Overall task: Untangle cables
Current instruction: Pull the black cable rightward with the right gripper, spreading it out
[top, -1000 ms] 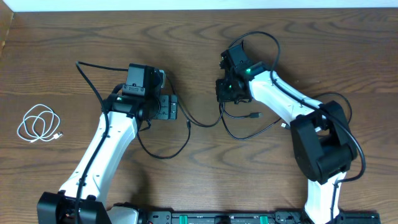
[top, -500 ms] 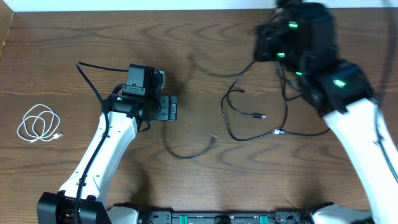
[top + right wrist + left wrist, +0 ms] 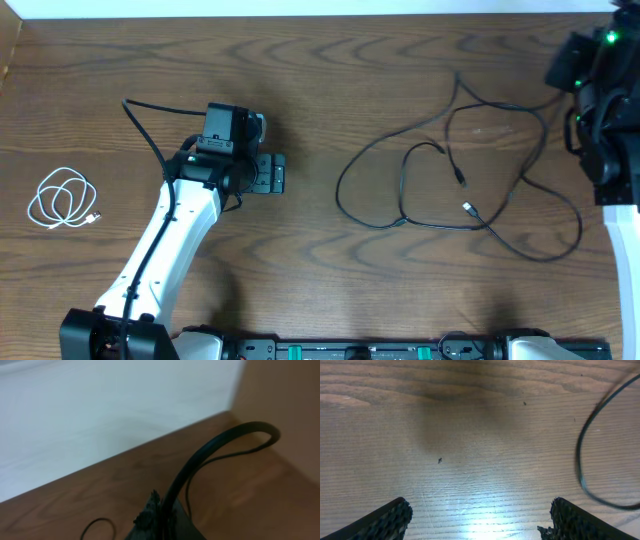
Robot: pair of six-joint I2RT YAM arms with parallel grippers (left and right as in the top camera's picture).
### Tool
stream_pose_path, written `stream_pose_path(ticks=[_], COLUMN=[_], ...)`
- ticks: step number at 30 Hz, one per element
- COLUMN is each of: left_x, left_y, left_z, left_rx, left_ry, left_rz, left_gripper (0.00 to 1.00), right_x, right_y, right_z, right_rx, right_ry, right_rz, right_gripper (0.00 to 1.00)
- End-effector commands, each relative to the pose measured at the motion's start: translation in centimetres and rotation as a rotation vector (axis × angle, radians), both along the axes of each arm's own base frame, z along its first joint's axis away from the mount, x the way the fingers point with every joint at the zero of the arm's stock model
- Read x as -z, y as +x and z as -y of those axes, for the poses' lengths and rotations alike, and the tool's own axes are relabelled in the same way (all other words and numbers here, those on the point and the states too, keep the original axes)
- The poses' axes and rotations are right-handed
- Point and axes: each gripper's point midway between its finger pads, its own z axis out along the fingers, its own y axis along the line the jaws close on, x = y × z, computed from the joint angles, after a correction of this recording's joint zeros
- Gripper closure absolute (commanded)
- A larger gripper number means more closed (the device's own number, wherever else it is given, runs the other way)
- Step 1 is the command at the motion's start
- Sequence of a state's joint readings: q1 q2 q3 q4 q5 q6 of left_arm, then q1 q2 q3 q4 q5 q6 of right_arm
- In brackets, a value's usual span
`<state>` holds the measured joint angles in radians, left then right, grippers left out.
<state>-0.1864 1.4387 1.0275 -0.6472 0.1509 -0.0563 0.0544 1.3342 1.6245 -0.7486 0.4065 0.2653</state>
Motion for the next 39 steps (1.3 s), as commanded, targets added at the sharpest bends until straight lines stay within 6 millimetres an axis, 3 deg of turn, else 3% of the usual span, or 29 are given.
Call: stream_pose_path(ticks=[1, 5, 10, 14, 18, 21, 28, 29, 31, 32, 33, 37, 39], left_x=[-0.4, -0.4, -0.4, -0.4, -0.4, -0.4, -0.4, -0.4, -0.4, -0.4, -0.4, -0.4, -0.4], left_y=[0.1, 0.1, 0.1, 0.1, 0.1, 0.1, 0.1, 0.1, 0.1, 0.1, 0.1, 0.1, 0.1], left_z=[-0.1, -0.1, -0.1, -0.1, -0.1, -0.1, -0.1, -0.1, -0.1, -0.1, -0.1, -0.1, -0.1], left_rx=[-0.007, -0.007, -0.007, -0.007, -0.007, -0.007, -0.007, -0.007, -0.007, -0.007, -0.007, -0.007, -0.007], left_ry=[0.001, 0.001, 0.001, 0.001, 0.001, 0.001, 0.001, 0.001, 0.001, 0.001, 0.001, 0.001, 0.001], left_rz=[0.011, 0.011, 0.011, 0.011, 0.011, 0.011, 0.011, 0.011, 0.011, 0.011, 0.011, 0.011, 0.011], left_gripper=[0.11, 0.11, 0.11, 0.11, 0.11, 0.11, 0.11, 0.11, 0.11, 0.11, 0.11, 0.11, 0.11], right_x=[-0.3, 0.9, 2.8, 4.9, 8.3, 10.5, 14.8, 16.0, 17.7, 18.5, 19.1, 19.9, 20.4], right_y=[-2.2, -3.3, -3.5, -2.6, -1.5, -1.2, -1.7, -1.8, -2.0, -2.1, -2.2, -2.0, -1.4], right_z=[5.1, 7.0, 6.7, 6.8, 7.4, 8.6, 13.9, 14.4, 14.7, 14.6, 14.5, 13.3, 11.7], right_rx=[0.222, 0.283, 0.272, 0.271, 0.281, 0.308, 0.457, 0.451, 0.433, 0.416, 0.401, 0.334, 0.228], right_ry=[-0.105, -0.111, -0.084, -0.090, -0.097, -0.099, -0.006, 0.031, 0.095, 0.131, 0.161, 0.243, 0.291], right_rz=[-0.040, -0.103, -0.172, -0.243, -0.356, -0.430, -0.519, -0.544, -0.588, -0.610, -0.623, -0.635, -0.649], right_gripper=[0.99, 0.99, 0.99, 0.99, 0.99, 0.99, 0.99, 0.86, 0.40, 0.09, 0.01, 0.01, 0.01])
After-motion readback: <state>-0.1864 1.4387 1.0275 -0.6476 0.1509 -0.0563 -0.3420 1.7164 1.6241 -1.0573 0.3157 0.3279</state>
